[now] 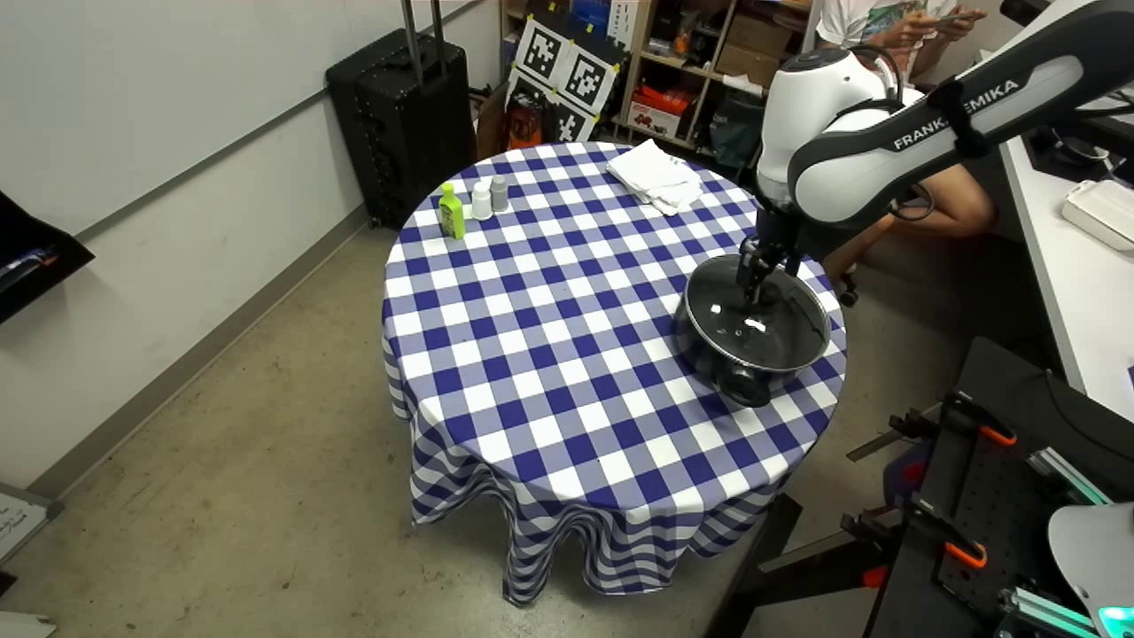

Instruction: Remove the lid from the pot

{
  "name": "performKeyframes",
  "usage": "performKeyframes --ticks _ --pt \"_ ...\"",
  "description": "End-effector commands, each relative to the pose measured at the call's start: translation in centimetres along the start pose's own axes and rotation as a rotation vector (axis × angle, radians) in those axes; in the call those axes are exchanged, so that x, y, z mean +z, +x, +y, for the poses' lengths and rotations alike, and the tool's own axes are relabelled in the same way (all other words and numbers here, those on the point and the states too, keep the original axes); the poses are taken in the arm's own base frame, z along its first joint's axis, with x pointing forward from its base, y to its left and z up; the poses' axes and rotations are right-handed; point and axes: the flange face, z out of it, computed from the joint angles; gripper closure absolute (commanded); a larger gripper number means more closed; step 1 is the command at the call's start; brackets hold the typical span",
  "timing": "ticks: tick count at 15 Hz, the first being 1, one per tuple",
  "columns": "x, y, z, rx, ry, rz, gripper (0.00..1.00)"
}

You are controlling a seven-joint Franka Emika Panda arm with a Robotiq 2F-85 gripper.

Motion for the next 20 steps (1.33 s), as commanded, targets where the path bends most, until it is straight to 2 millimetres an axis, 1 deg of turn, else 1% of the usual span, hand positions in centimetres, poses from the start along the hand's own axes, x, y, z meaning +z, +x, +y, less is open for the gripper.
performKeyframes --ticks 1,4,8,15,16,17,19,20 --pt "0.6 0.8 0.0 -0.012 0.024 -0.046 0.00" --pt "0.8 1.1 -0.1 -0.010 0.059 -0.077 0.00" --pt "0.5 1.4 -0.1 -0.010 0.130 -0.114 0.00" --pt "0.8 2.0 1.0 0.002 0.155 -0.143 0.00" --pt "0.8 2.0 1.1 0.006 0.151 -0.145 0.25" --pt "0.8 2.1 1.2 0.009 0.149 -0.144 0.26" --pt "0.9 2.1 1.2 0.010 0.144 -0.142 0.40" --pt "1.0 2.1 1.2 0.011 0.142 -0.144 0.49"
